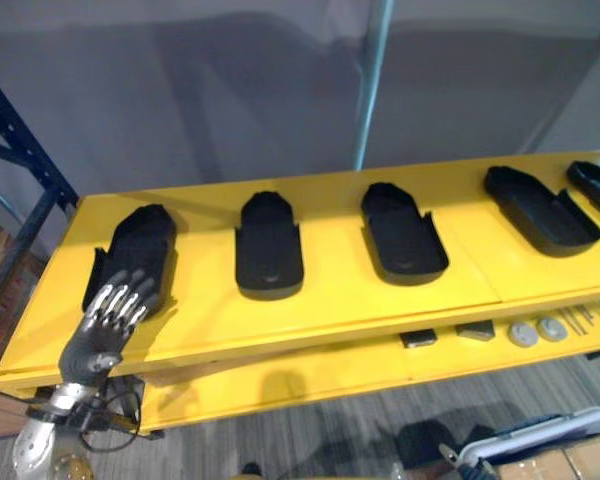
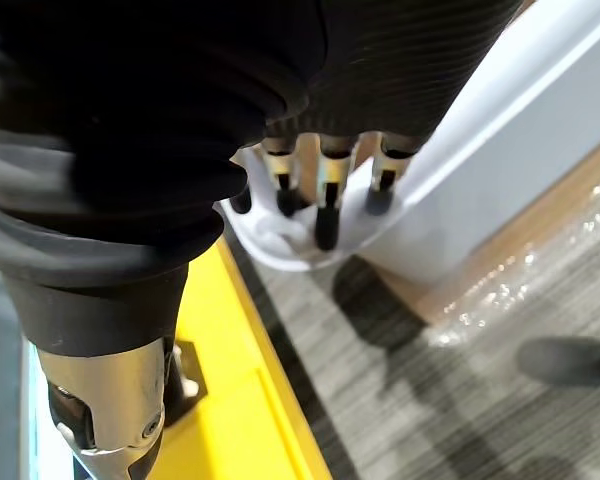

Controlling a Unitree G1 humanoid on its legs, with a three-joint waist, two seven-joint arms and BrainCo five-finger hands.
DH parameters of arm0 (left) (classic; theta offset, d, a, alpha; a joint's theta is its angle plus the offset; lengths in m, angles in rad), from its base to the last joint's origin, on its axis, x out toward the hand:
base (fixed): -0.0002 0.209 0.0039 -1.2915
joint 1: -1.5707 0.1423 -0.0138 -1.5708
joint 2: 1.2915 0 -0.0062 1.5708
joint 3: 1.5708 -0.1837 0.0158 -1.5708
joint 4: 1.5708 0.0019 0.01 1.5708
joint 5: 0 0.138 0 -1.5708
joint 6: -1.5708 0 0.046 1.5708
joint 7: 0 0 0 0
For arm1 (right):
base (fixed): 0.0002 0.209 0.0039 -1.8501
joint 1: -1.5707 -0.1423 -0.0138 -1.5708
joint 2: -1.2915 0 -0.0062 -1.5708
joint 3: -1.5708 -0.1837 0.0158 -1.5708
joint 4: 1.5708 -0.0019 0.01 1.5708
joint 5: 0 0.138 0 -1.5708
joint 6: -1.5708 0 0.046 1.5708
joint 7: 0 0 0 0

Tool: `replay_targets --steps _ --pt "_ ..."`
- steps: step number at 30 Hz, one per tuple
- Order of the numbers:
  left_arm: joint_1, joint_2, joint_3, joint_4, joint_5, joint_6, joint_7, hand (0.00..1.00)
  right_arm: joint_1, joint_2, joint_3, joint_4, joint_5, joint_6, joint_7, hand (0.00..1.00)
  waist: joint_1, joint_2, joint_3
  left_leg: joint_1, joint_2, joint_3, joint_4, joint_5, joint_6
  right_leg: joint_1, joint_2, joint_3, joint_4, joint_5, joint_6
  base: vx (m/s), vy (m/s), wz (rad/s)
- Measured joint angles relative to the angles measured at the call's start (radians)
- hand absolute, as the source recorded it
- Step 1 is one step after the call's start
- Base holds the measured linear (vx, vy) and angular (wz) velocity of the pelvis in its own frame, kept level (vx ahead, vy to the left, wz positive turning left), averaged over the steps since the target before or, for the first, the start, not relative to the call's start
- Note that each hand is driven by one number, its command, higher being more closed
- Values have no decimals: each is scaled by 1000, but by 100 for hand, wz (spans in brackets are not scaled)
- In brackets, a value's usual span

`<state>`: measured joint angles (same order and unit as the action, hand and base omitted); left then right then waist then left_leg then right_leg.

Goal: Walk over and take plastic housings, then place them on the shelf

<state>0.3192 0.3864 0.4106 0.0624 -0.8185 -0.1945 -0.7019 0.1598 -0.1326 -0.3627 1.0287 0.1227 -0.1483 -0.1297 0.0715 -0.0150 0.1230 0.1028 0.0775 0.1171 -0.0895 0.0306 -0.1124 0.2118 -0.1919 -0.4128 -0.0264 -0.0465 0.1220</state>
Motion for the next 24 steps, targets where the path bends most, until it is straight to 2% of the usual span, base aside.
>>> replay_targets --steps 5,11,14,24 --pt "36 0 -31 37 41 32 18 0 -6 -12 1 0 0 12 0 0 6 1 8 -5 -3 -13 0 0 0 1 -2 -9 0 -1 1 2 -1 3" --pt "40 0 -42 37 41 65 32 0 -6 -22 1 1 1 17 0 0 6 2 10 -17 -5 -27 0 3 0 1 -1 -29 1 0 5 6 -5 10" --pt "44 0 -42 37 41 66 35 0 -7 -28 2 1 1 17 0 0 6 8 14 -16 -5 -27 0 3 0 1 -1 -29 1 0 5 0 0 0" --pt "45 1 -42 37 41 67 121 0 -7 -36 4 1 1 18 0 0 7 16 19 -16 -5 -28 0 3 0 1 -1 -30 5 -1 4 0 0 0"
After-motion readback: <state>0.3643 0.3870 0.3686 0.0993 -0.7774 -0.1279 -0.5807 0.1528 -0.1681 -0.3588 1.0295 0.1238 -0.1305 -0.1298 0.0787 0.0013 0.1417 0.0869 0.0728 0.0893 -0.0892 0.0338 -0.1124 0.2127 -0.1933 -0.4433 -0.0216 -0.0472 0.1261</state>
